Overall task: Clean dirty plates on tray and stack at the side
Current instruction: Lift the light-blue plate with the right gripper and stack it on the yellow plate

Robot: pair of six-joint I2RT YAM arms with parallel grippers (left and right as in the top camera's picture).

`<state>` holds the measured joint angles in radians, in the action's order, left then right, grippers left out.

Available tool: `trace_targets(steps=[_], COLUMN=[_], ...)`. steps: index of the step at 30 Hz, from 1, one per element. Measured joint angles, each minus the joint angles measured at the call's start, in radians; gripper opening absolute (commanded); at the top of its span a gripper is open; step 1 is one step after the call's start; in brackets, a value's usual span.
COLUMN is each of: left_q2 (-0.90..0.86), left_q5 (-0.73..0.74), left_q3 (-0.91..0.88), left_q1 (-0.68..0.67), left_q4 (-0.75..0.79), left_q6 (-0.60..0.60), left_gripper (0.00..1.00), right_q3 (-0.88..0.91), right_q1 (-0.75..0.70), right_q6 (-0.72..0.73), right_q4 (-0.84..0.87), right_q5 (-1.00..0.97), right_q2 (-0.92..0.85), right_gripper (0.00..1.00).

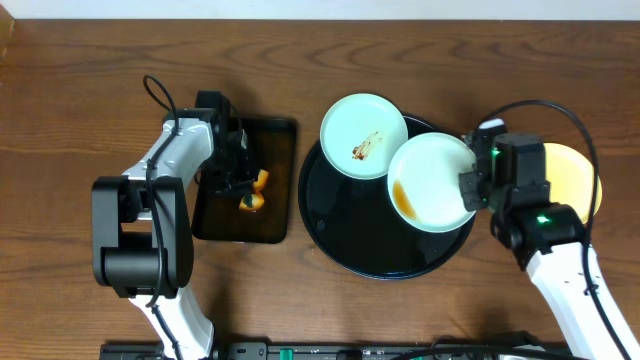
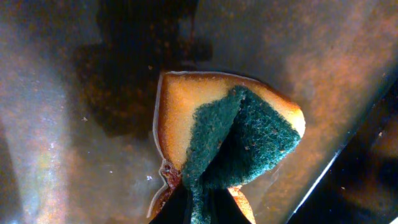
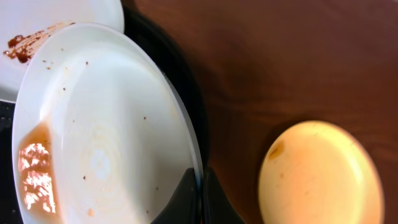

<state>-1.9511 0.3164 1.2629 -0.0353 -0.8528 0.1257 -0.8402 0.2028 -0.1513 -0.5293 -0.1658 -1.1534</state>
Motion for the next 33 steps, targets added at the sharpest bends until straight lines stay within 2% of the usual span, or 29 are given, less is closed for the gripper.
trace_targets(steps=[13, 18, 28, 33], left_q2=[0.0, 0.0, 0.0, 0.0], left_q5=[0.0, 0.0, 0.0, 0.0], left_q3=[0.0, 0.0, 0.0, 0.0], left_q1=[0.0, 0.0, 0.0, 0.0], left_q4=[0.0, 0.0, 0.0, 0.0], left_q6=[0.0, 0.0, 0.0, 0.0], left_gripper=[0.08, 0.07, 0.07, 0.07], right_q3=[-0.003, -0.003, -0.003, -0.004], right_q1=[0.427, 0.533, 0.554, 0.486], right_q6=[-0.138, -0.175, -0.214, -0.063], right_q4=[0.064, 0.068, 0.109, 0.08], right_q5=[-0.505, -0.644, -0.776, -0.741], right_q2=[0.0, 0.0, 0.0, 0.0], right_gripper=[0.01, 0.01, 0.01, 0.01])
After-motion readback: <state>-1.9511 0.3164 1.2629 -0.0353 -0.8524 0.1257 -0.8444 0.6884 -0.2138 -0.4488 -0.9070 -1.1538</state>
